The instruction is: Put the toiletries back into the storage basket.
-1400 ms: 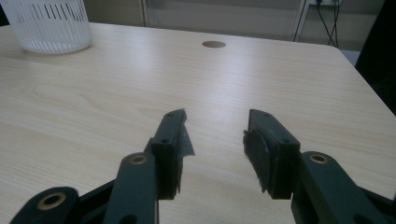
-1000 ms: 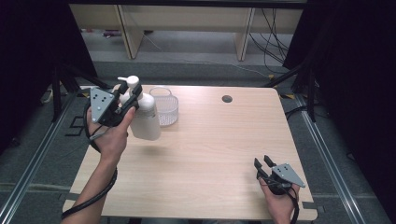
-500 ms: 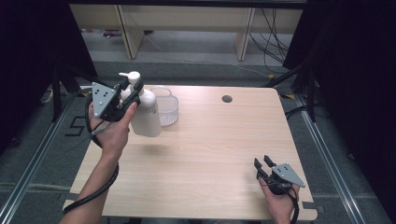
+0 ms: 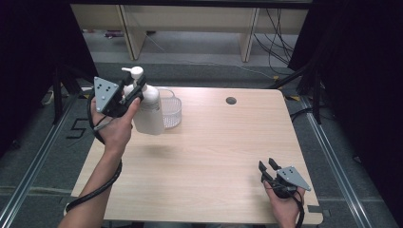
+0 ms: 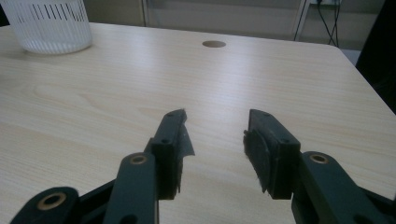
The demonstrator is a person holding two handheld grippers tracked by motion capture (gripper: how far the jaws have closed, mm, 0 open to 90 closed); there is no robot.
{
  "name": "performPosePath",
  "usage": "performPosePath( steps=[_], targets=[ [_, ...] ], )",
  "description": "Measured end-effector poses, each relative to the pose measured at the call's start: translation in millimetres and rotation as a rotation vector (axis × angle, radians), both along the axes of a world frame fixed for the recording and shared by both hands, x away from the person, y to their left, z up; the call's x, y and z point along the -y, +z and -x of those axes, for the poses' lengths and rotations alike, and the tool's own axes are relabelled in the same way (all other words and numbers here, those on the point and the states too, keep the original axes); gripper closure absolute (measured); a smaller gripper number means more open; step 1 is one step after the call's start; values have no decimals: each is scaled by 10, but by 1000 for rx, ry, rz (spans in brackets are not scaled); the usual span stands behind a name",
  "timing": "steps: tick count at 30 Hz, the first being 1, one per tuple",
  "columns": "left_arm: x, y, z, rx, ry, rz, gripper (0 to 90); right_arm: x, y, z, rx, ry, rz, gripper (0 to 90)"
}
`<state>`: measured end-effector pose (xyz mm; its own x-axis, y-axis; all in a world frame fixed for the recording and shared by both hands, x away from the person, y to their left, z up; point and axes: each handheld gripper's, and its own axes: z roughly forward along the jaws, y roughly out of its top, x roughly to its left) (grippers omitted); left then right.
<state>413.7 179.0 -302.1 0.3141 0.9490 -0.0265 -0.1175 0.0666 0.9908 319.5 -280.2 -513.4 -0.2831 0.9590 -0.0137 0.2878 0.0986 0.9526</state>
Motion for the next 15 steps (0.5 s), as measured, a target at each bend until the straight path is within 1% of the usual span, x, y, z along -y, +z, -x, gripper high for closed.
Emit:
performPosePath(
  steps=[1, 2, 3, 4, 5, 7, 8, 9, 10, 11, 12, 13, 14, 15],
  targets=[
    [0, 0, 0, 0, 0, 0, 589, 0, 0, 0, 0, 0, 0, 575],
    [-9, 7, -3, -3, 2, -13, 589, -5, 0, 3, -7, 0, -7, 575],
    [-9, 14, -10, -3, 4, -13, 589, -8, 0, 5, -12, 0, -12, 574],
    [1, 19, -20, 3, 1, 1, 588, -14, 0, 10, -17, -3, -20, 575],
    [-9, 26, -24, -2, 5, -12, 589, -14, 0, 9, -15, -3, -18, 574],
    [0, 38, -42, 4, 3, -3, 589, -10, -1, 6, -9, -2, -13, 574],
    [-3, 43, -50, 4, 4, -8, 589, -6, -1, 4, -4, -2, -8, 574],
    [-6, 48, -56, 3, 6, -11, 589, -11, 2, 10, -14, -4, -16, 575],
    [-7, 53, -62, 4, 6, -9, 589, 1, 3, 4, -4, -3, 0, 575],
    [-2, 58, -72, 9, 5, 0, 589, 2, 3, 4, -3, -3, 1, 575],
    [-12, 62, -75, 5, 9, -11, 589, 1, 3, 4, -3, -3, 1, 575],
    [-10, 66, -81, 6, 9, -5, 589, 1, 3, 4, -3, -3, 1, 575],
    [-10, 71, -93, 8, 10, -4, 589, -17, 2, 15, -26, -3, -29, 575],
    [-10, 71, -93, 8, 10, -4, 589, -17, 2, 15, -26, -3, -29, 575]
  ],
)
